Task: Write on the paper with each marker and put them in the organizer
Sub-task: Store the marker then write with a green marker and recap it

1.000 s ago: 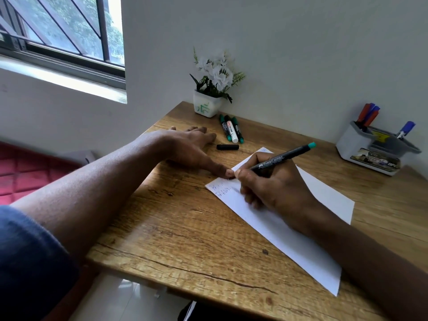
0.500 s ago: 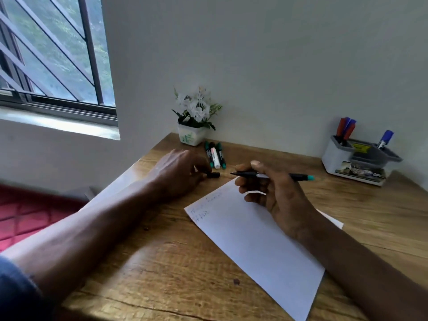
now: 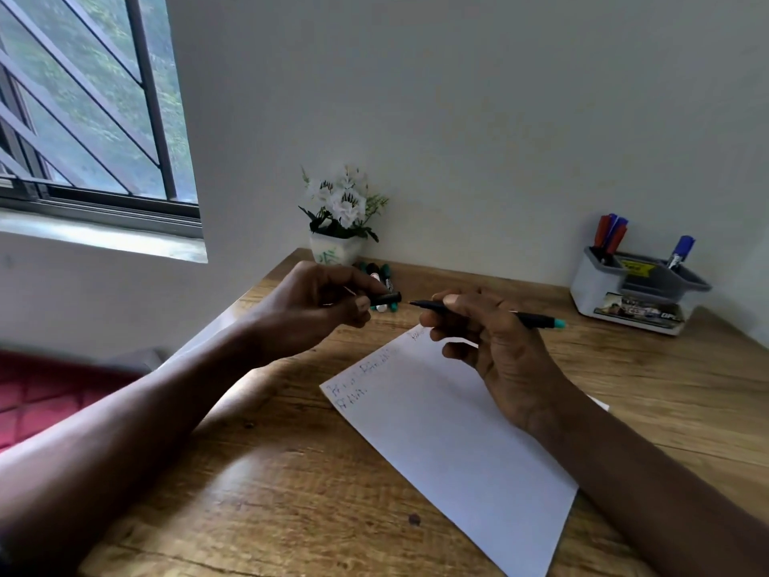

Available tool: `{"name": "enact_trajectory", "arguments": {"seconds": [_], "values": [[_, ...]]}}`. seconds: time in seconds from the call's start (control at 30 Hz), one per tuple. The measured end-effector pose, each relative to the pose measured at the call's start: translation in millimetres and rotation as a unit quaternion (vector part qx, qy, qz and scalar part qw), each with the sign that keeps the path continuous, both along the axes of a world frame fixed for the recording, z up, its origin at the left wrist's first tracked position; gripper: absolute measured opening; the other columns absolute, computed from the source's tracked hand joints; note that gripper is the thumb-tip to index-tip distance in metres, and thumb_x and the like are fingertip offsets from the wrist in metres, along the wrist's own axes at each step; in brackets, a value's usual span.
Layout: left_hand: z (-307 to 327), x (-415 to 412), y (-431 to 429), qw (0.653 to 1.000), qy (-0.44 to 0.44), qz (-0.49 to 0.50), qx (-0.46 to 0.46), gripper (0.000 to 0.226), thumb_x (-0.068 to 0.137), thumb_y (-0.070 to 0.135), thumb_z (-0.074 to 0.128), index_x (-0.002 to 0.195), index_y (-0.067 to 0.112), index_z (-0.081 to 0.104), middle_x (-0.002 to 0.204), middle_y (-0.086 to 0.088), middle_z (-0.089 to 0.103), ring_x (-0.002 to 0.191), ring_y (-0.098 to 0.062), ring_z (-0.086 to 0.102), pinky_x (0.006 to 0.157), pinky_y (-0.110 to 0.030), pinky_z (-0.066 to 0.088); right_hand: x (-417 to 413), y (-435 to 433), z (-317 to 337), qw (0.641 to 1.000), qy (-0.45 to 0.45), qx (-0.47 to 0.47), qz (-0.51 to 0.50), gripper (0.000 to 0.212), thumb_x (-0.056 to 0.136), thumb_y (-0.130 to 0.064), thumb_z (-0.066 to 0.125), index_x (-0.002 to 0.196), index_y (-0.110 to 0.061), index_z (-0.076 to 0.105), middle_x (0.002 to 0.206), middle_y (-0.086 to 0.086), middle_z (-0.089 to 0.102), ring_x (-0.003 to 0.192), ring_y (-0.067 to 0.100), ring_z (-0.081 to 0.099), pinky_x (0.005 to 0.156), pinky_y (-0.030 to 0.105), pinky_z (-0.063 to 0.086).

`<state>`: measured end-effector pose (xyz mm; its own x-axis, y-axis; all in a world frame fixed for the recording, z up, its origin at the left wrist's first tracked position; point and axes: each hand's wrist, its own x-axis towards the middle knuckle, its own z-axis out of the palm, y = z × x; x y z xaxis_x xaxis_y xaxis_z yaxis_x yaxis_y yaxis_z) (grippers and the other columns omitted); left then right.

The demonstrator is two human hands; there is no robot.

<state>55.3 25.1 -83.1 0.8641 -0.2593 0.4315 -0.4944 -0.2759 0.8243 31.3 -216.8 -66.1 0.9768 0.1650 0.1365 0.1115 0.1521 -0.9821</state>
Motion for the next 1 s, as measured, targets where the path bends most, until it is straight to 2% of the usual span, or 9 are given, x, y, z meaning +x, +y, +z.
{"name": "enact_trajectory", "arguments": {"seconds": [0.2, 0.33, 0.37, 0.5, 0.67, 0.73, 0.83, 0.93, 1.0], "values": [[2, -6, -3, 1.0, 0.005, -0.025, 0.003, 0.022, 0.098, 0.004, 0.066, 0.115, 0.013, 0.076, 0.094, -0.017, 0.075, 0.087, -0.023, 0.072, 0.084, -0.032, 0.061, -2, 2, -1, 1.0, -0.013, -0.014, 0.013, 0.012, 0.093, -0.014, 0.063, 0.089, -0.015, 0.074, 0.089, 0.012, 0.079, 0.077, 0.017, 0.069, 0.068, 0.03, 0.052], [1, -8, -5, 0.999, 0.02, -0.04, 0.003, 0.021, 0.099, 0.008, 0.067, 0.117, 0.01, 0.076, 0.092, -0.011, 0.075, 0.088, -0.025, 0.073, 0.084, -0.033, 0.06, -1, 3, -4, 0.999, -0.022, -0.025, 0.025, 0.004, 0.092, -0.015, 0.066, 0.091, -0.016, 0.07, 0.091, 0.014, 0.078, 0.079, 0.017, 0.07, 0.066, 0.028, 0.052], [1, -9, -5, 0.999, 0.023, -0.041, -0.003, 0.02, 0.098, 0.01, 0.068, 0.117, 0.01, 0.076, 0.094, -0.014, 0.074, 0.089, -0.026, 0.073, 0.084, -0.033, 0.06, -1, 3, -4, 0.999, -0.02, -0.02, 0.022, 0.002, 0.091, -0.016, 0.068, 0.089, -0.016, 0.067, 0.09, 0.015, 0.078, 0.077, 0.018, 0.069, 0.065, 0.028, 0.053], [5, -16, -11, 0.997, 0.041, -0.044, -0.046, 0.026, 0.087, 0.014, 0.072, 0.111, 0.006, 0.076, 0.102, -0.03, 0.07, 0.085, -0.022, 0.072, 0.08, -0.028, 0.06, 0, 2, -3, 0.999, -0.033, -0.005, 0.003, 0.018, 0.076, -0.027, 0.077, 0.079, -0.012, 0.067, 0.072, 0.009, 0.073, 0.059, 0.019, 0.059, 0.056, 0.029, 0.049], [7, -18, -20, 0.993, 0.061, -0.068, -0.074, 0.019, 0.079, 0.007, 0.077, 0.097, 0.007, 0.079, 0.088, -0.012, 0.075, 0.078, -0.02, 0.072, 0.075, -0.028, 0.06, 0, 9, -8, 0.999, -0.038, -0.016, -0.016, 0.026, 0.073, -0.031, 0.08, 0.064, -0.013, 0.064, 0.056, 0.005, 0.061, 0.042, 0.015, 0.044, 0.044, 0.024, 0.037], [7, -19, -20, 0.99, 0.074, -0.073, -0.098, 0.015, 0.077, 0.005, 0.077, 0.091, 0.009, 0.081, 0.085, -0.011, 0.075, 0.076, -0.019, 0.072, 0.073, -0.027, 0.06, -2, 11, -9, 0.999, -0.032, 0.007, -0.016, 0.025, 0.074, -0.028, 0.08, 0.063, -0.012, 0.063, 0.055, 0.006, 0.06, 0.042, 0.015, 0.044, 0.043, 0.024, 0.037], [8, -18, -20, 0.981, 0.105, -0.079, -0.141, 0.013, 0.073, 0.006, 0.077, 0.084, 0.01, 0.082, 0.09, -0.018, 0.073, 0.077, -0.018, 0.072, 0.07, -0.026, 0.061, -4, 16, -10, 0.998, 0.004, 0.055, -0.01, 0.02, 0.079, -0.02, 0.079, 0.066, -0.01, 0.067, 0.056, 0.007, 0.062, 0.047, 0.016, 0.048, 0.044, 0.023, 0.039], [8, -14, -21, 0.979, 0.118, -0.075, -0.146, 0.021, 0.073, 0.01, 0.078, 0.091, -0.001, 0.079, 0.097, -0.032, 0.066, 0.079, -0.023, 0.069, 0.071, -0.029, 0.062, -3, 22, -12, 0.995, 0.035, 0.097, -0.013, 0.016, 0.082, -0.015, 0.077, 0.071, -0.01, 0.067, 0.055, 0.007, 0.063, 0.047, 0.015, 0.05, 0.045, 0.023, 0.038], [8, -12, -23, 0.981, 0.118, -0.074, -0.134, 0.029, 0.075, 0.011, 0.078, 0.096, -0.008, 0.074, 0.097, -0.033, 0.065, 0.077, -0.022, 0.068, 0.073, -0.032, 0.063, -2, 24, -11, 0.994, 0.038, 0.101, -0.012, 0.015, 0.083, -0.015, 0.077, 0.074, -0.01, 0.065, 0.054, 0.006, 0.062, 0.047, 0.015, 0.049, 0.045, 0.024, 0.038]]}}
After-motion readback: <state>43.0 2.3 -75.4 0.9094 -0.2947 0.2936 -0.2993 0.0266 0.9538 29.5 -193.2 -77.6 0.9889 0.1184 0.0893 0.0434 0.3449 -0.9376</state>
